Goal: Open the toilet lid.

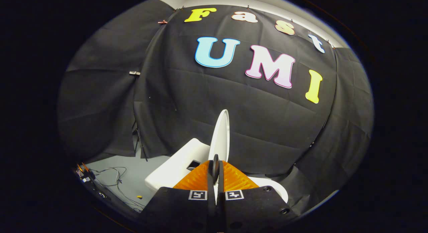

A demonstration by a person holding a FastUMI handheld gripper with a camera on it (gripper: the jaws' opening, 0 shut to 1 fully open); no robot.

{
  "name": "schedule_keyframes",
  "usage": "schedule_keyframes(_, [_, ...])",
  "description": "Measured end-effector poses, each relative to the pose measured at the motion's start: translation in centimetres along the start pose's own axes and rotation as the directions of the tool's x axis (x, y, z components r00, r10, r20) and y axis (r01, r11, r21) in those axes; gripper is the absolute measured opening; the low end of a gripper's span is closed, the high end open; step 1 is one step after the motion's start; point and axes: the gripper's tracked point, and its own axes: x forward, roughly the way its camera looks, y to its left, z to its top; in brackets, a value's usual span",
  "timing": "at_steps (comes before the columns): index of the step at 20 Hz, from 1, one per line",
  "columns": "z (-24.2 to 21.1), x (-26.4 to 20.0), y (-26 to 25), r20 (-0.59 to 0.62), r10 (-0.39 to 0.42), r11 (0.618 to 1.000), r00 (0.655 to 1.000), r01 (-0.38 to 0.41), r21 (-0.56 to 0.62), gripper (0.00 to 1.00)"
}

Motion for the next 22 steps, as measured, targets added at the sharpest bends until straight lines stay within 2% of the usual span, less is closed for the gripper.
schedule_keyframes(1, [-0.1, 0.2, 0.3, 0.002, 0.004, 1.0, 1.0, -0.004, -0.004, 0.05])
schedule_keyframes(3, [-0.2, 0.4, 1.0, -0.006, 0.04, 0.999, 0.999, -0.04, 0.005, 0.14])
schedule_keyframes(5, [-0.2, 0.0, 1.1, -0.019, 0.046, 0.999, 0.999, -0.046, -0.009, 0.42])
schedule_keyframes(9, [2.1, -1.9, 0.8, 0.036, 0.068, 0.998, 0.997, -0.067, -0.017, 1.0])
schedule_keyframes(15, [6.4, -6.9, -1.8, 0.114, 0.107, 0.99, 0.988, -0.116, 0.079, 0.99])
schedule_keyframes(22, [10.8, -13.8, -10.1, 0.243, 0.037, 0.979, 0.969, -0.083, 0.184, 0.98])
